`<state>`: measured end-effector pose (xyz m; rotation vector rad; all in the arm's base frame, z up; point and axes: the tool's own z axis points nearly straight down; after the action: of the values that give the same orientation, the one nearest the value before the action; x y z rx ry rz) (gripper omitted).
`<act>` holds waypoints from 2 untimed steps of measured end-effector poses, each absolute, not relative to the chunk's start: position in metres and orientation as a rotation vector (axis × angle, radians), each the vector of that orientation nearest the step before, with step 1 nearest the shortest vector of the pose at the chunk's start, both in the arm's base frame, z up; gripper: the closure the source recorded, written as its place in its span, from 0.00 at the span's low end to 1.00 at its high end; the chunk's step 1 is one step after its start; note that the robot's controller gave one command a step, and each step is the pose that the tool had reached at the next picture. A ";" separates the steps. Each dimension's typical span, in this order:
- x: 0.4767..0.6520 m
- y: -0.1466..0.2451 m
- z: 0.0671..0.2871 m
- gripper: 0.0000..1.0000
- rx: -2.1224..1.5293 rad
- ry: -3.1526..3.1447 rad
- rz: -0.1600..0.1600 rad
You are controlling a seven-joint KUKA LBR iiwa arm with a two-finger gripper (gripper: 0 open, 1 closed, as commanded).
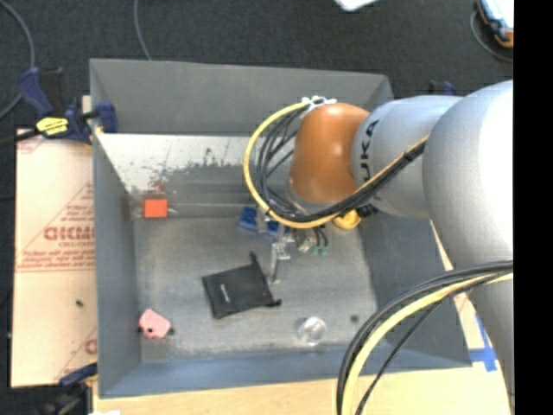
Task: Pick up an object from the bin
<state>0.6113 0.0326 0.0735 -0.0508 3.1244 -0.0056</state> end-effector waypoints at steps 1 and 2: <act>0.630 0.046 0.072 0.00 -0.327 3.104 -0.004; 0.623 0.056 0.073 0.00 0.110 3.115 -0.001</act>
Offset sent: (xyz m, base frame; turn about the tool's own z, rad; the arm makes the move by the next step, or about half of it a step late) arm 0.0090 0.0242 -0.0035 0.1038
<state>0.6235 0.0557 0.0728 0.1099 3.1150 -0.0014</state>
